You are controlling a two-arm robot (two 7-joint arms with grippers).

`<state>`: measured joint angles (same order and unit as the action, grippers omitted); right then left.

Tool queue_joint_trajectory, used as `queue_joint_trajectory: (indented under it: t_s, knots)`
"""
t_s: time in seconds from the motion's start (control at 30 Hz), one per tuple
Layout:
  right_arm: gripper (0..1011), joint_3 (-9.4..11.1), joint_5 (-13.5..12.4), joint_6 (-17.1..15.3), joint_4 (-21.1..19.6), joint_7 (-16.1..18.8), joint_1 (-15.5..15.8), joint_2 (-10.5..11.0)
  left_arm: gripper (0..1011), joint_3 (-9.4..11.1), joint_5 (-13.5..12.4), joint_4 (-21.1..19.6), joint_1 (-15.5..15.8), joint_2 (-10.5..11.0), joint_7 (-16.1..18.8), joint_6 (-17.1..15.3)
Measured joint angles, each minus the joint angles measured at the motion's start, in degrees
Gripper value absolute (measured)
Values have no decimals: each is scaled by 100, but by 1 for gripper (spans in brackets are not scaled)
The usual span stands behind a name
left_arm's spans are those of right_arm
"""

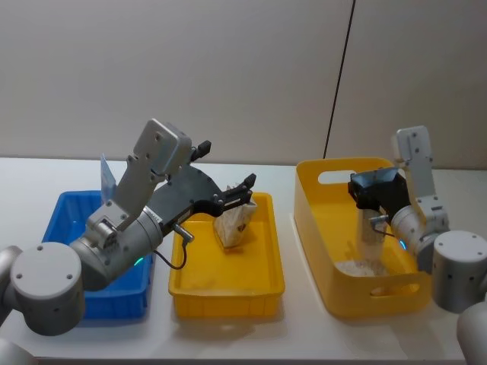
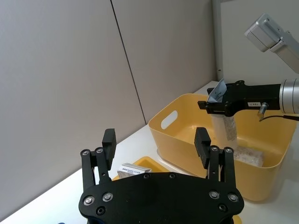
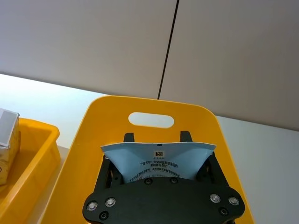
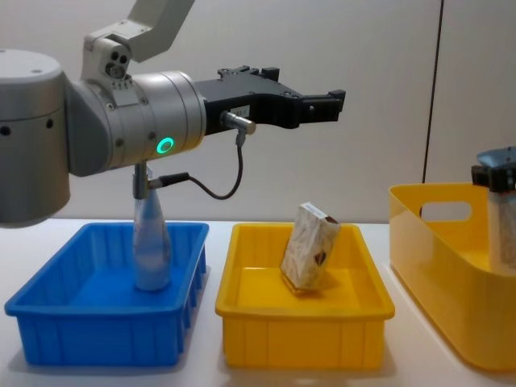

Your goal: Bimanual collaborative sorting of washing and personal care products

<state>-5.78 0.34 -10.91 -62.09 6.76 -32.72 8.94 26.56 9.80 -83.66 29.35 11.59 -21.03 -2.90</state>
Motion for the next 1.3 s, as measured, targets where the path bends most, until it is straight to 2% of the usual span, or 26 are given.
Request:
queue_joint_trajectory:
  t_s: [0.03,0.13,0.23,0.53,0.9,1.3]
  knots:
    - [570,12,-2,-10,0,7,3,-2,1002,0,0,0,0,0,0,0]
    - [632,29,-3,-26,0,15,5,-4,1001,0,0,0,0,0,0,0]
    - [768,53,-3,-45,0,26,6,-9,1002,0,0,0,0,0,0,0]
    - [1001,93,16,-65,20,47,2,-22,1002,0,0,0,0,0,0,0]
    - [1010,140,52,-84,-24,71,17,-41,1001,0,0,0,0,0,0,0]
    - [1010,194,66,-100,-299,132,154,-56,1001,0,0,0,0,-1,0,0]
